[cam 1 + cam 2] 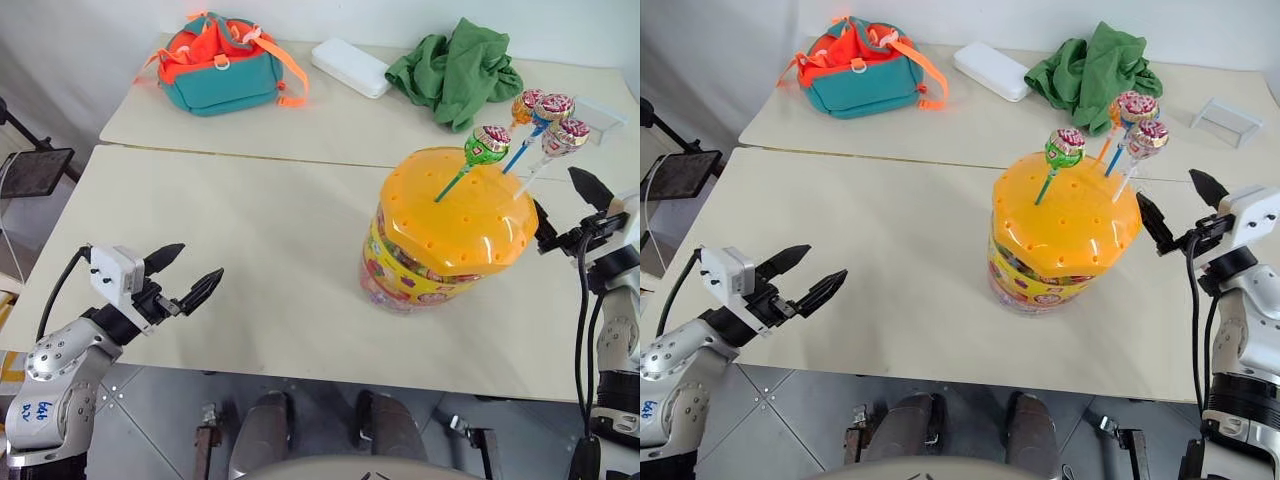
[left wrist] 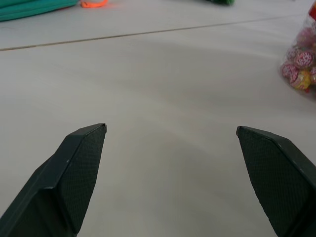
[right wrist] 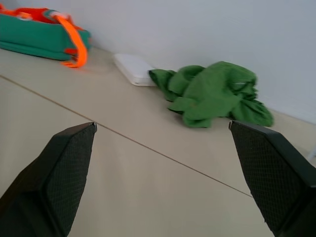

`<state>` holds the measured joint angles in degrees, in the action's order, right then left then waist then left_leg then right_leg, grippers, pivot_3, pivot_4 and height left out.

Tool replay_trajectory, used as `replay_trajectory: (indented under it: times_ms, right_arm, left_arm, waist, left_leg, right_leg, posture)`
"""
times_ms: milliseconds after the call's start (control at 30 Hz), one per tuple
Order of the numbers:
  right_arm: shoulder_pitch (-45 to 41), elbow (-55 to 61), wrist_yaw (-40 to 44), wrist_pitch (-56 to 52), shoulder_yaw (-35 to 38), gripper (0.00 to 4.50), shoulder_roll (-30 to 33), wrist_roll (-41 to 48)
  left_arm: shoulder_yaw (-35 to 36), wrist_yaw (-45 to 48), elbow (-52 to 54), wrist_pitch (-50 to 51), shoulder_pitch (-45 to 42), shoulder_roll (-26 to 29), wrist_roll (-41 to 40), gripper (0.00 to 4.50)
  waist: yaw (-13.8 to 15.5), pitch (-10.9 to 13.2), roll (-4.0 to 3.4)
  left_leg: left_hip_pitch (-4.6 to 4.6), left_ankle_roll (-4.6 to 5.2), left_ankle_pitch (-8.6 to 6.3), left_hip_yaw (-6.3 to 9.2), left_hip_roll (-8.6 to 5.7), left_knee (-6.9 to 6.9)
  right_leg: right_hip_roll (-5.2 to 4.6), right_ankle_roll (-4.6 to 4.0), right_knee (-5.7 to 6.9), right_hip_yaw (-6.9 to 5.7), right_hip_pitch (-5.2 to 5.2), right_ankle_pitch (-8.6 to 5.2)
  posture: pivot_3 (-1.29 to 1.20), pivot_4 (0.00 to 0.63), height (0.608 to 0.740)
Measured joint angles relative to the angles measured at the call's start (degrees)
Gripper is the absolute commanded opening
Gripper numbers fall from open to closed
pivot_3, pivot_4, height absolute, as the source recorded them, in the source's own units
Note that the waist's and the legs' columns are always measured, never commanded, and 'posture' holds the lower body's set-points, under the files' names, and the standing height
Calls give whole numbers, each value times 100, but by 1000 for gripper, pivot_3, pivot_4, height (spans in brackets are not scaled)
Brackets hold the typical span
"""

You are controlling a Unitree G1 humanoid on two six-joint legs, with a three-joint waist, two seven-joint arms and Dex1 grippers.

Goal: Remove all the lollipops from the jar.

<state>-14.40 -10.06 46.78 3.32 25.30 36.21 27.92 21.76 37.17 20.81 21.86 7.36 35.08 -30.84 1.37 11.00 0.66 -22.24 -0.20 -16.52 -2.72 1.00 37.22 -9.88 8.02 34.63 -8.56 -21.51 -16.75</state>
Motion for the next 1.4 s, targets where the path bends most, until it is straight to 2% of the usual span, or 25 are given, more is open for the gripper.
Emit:
replay_trajectory:
  times_ms: [67,133,300,367,467,533,667,800,900,1167,1267,1400]
  right_arm:
    - [97,115,70,-134,26,4500,69,133]
    - [600,654,348,-468,170,4500,323,449]
    - [2233,2448,825,-1197,1566,4500,697,1617]
    - [2806,3052,903,-1442,2142,4500,634,2195]
    - [3598,4015,913,-1638,2809,4500,174,3208]
    - [4091,4749,648,-1663,3122,4500,-201,3798]
    - [4314,5703,-27,-1523,3121,4500,-655,4312]
    - [4597,6148,-116,-1290,2800,4500,-1143,4017]
    - [4806,6143,-90,-1100,2693,4500,-1336,3765]
    - [4934,5898,-71,-683,2678,4500,-1394,3479]
    - [4973,5898,-85,-593,2653,4500,-1394,3423]
    - [5007,5901,-146,-559,2648,4500,-1392,3413]
  left_arm:
    - [-21,89,-103,-58,-95,48,23,4480]
    - [-37,478,-492,-117,-554,169,-90,4480]
    - [-356,1971,-1418,500,-2658,789,-1019,4480]
    - [-651,2498,-1651,832,-3421,936,-1220,4480]
    - [-1280,3267,-1970,1311,-4395,967,-1381,4480]
    - [-1739,3599,-2228,1586,-5172,634,-1394,4480]
    - [-2181,3618,-2650,1681,-6233,-228,-1329,4480]
    - [-2506,3456,-2998,1825,-6945,-859,-1176,4480]
    - [-2597,3455,-3207,2066,-7382,-1086,-1157,4480]
    - [-3234,3321,-3314,2306,-7803,-1718,-696,4480]
    - [-3390,3351,-3315,2359,-7826,-1860,-586,3872]
    - [-3451,3385,-3412,2245,-7850,-1990,-426,2685]
  waist:
    - [8,0,-4]
    - [90,7,-19]
    - [230,8,-20]
    - [193,5,-16]
    - [144,5,-15]
    - [141,5,-14]
    - [92,6,-7]
    - [118,6,-6]
    - [109,6,-6]
    - [141,6,-7]
    - [141,6,-6]
    - [146,6,-7]
  left_leg:
    - [1,3,-3,-5,-1,1]
    - [-7,3,-4,2,1,5]
    - [-10,6,-16,-3,2,18]
    - [-1,10,-20,-11,1,13]
    - [7,9,-22,-18,4,7]
    - [8,8,-22,-24,10,11]
    - [11,10,-28,-36,12,23]
    - [6,15,-32,-44,11,25]
    - [10,18,-36,-58,11,26]
    - [10,23,-39,-65,11,34]
    - [9,24,-39,-66,11,35]
    - [9,26,-40,-68,12,38]
  right_leg:
    - [-1,0,-1,5,0,0]
    - [3,0,-1,-1,-4,0]
    - [6,1,-2,-2,-1,0]
    - [7,3,-7,5,5,1]
    - [12,3,-8,13,5,2]
    - [19,3,-7,20,4,2]
    - [25,4,-5,44,1,2]
    - [27,5,-3,56,-7,2]
    - [29,9,-4,72,-11,1]
    - [31,10,-6,85,-11,1]
    - [31,10,-6,86,-12,1]
    - [31,10,-7,88,-12,0]
  posture:
    - [0,150,740]
    - [0,150,740]
    - [0,150,740]
    - [0,150,740]
    - [0,150,740]
    - [0,150,740]
    - [0,150,740]
    - [0,150,740]
    - [0,150,740]
    - [0,150,740]
    - [0,150,740]
    - [0,150,740]
